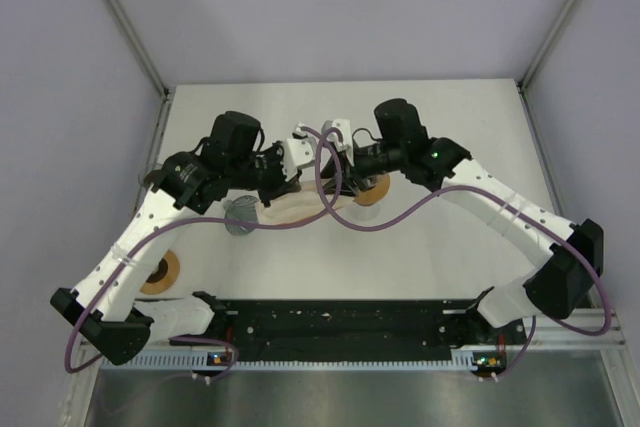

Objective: Place the coffee filter in the dripper

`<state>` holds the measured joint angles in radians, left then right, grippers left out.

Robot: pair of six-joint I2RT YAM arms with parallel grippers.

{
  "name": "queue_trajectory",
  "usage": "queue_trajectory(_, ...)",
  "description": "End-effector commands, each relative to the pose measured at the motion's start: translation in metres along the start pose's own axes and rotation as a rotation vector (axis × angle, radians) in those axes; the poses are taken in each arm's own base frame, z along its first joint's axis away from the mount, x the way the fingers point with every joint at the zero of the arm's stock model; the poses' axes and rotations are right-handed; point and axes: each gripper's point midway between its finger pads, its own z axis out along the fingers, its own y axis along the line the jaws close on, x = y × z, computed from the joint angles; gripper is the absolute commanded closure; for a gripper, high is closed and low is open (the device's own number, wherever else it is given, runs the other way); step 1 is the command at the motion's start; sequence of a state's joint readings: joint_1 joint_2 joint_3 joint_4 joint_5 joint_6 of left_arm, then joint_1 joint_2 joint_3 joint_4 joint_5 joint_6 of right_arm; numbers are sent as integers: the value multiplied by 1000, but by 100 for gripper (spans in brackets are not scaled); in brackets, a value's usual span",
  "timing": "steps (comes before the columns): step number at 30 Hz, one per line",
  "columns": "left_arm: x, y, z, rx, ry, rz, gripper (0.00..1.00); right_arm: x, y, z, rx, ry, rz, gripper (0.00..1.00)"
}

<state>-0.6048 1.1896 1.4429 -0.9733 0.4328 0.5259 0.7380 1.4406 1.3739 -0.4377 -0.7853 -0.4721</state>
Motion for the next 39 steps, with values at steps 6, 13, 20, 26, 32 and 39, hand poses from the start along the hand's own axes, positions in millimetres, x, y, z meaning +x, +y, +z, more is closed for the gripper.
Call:
queue_trajectory(6,-12,15,-3,-81,-25,4,100,-16,15,1,-34,-52,-42,64)
queue_trajectory(13,-10,11,-3,-64,-26,8,100,-29,-1,-22,125,-45,-104,59)
queue_trajectory(20,-10,10,-5,-62,-27,12,100,-54,1,-48,221,-101,-187,61)
queue_trajectory(26,-14,10,-6,-58,-37,13,100,-55,18,-35,91,-137,-163,68)
queue_trajectory(32,-16,6,-7,-43,-43,13,100,-42,23,-18,-1,-131,-111,71)
queue_trajectory(39,-16,7,-6,-42,-43,13,100,-31,18,-6,-20,-107,-71,73)
